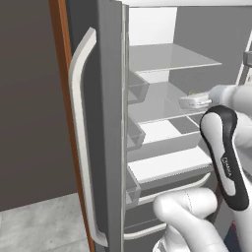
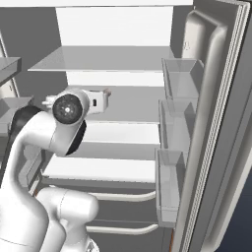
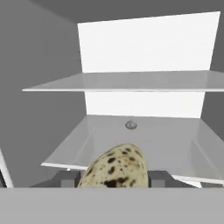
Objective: Pick the egg and butter from the fridge and place them by the bowl for mixing.
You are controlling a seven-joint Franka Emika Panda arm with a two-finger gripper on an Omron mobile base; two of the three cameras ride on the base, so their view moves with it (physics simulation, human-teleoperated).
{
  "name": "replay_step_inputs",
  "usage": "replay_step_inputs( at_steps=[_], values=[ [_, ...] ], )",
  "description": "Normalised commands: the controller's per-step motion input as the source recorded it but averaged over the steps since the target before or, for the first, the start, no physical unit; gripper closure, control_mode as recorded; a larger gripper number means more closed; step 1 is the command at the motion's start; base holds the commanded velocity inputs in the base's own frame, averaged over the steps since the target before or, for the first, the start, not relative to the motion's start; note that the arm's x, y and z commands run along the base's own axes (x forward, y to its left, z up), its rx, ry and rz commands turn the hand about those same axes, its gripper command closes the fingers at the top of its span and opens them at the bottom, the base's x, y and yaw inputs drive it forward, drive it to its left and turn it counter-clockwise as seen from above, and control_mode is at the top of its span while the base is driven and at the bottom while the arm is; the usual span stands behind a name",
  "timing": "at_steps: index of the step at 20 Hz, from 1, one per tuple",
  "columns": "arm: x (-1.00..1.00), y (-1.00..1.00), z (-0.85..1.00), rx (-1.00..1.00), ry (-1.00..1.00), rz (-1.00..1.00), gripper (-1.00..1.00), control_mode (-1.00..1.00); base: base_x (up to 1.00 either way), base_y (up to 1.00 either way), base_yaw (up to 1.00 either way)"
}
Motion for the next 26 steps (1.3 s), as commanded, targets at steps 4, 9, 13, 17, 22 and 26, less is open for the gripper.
replay_step_inputs(
  at_steps=[4, 9, 13, 17, 22, 26],
  values=[
    [-0.98, 0.00, -0.19, -0.26, 0.41, 0.02, 1.00, -1.00, 0.00, 0.00, 0.00],
    [-0.50, 0.00, -0.20, -0.19, 0.27, 0.02, 1.00, -1.00, 0.00, 0.00, 0.00],
    [0.00, 0.00, 0.00, 0.00, 0.00, 0.00, 1.00, -1.00, 0.00, 0.00, 0.00],
    [-0.19, 0.00, 0.00, 0.00, -0.05, 0.00, 1.00, -1.00, 0.00, 0.00, 0.00],
    [-0.31, 0.00, 0.00, 0.00, -0.27, 0.00, 1.00, -1.00, 0.00, 0.00, 0.00],
    [0.00, 0.00, 0.00, 0.00, -0.02, 0.00, 1.00, 1.00, -0.03, 0.00, 0.00]
  ],
)
